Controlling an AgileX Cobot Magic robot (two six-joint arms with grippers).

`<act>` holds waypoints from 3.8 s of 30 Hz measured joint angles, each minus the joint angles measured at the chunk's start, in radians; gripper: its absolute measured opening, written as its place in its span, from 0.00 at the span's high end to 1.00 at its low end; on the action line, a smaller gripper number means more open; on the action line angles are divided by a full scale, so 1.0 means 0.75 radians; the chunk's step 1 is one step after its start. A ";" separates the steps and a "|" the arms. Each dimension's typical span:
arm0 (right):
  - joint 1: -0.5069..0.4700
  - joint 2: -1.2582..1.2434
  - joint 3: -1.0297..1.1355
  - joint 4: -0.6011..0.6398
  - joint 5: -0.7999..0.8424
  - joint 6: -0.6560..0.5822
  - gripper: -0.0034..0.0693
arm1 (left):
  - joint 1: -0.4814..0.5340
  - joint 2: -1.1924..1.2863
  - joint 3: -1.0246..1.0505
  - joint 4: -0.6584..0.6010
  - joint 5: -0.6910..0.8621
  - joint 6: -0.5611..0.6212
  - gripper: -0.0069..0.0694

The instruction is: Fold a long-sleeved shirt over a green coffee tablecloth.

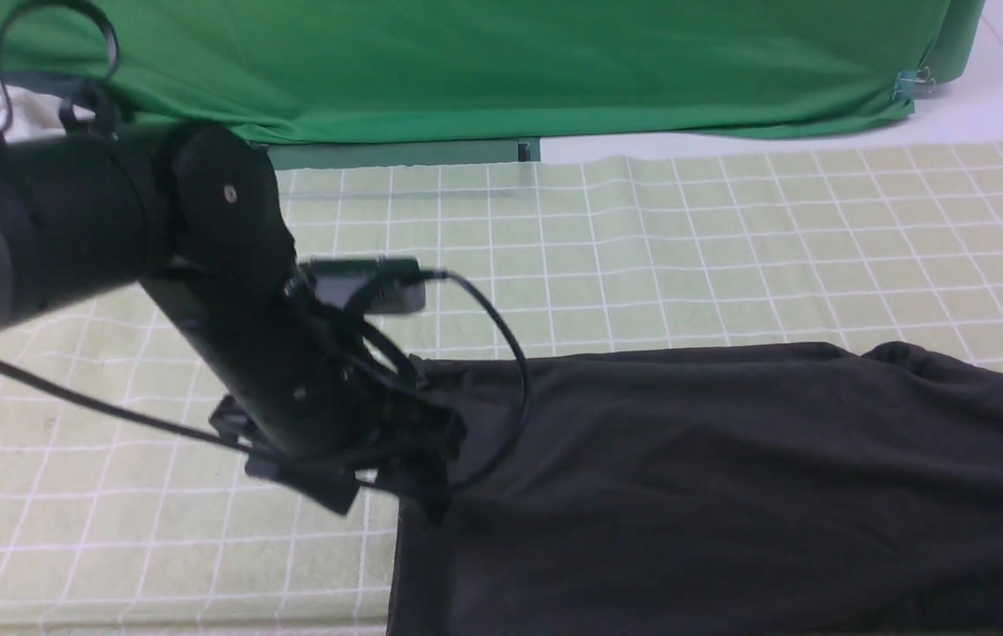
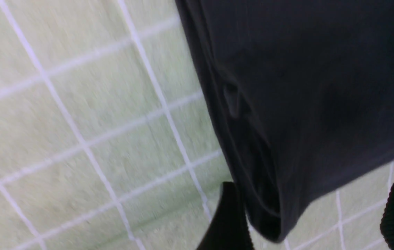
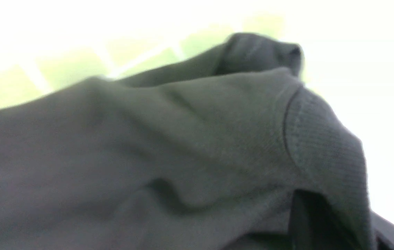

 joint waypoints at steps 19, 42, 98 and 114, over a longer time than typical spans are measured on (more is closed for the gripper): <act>0.999 -0.250 -0.044 0.416 -0.041 0.233 0.94 | 0.225 0.007 0.031 -0.431 -0.088 0.297 0.89; 1.279 -0.233 -0.044 0.428 -0.162 0.269 0.94 | 0.133 0.129 0.132 -0.106 -0.047 0.156 0.89; 1.584 -0.177 -0.044 0.424 -0.249 0.052 0.94 | 0.604 -0.233 -0.052 -0.344 0.069 0.270 0.89; 1.450 -0.855 0.001 0.022 0.211 0.061 0.95 | 0.604 -0.233 0.102 -0.298 0.014 0.334 0.89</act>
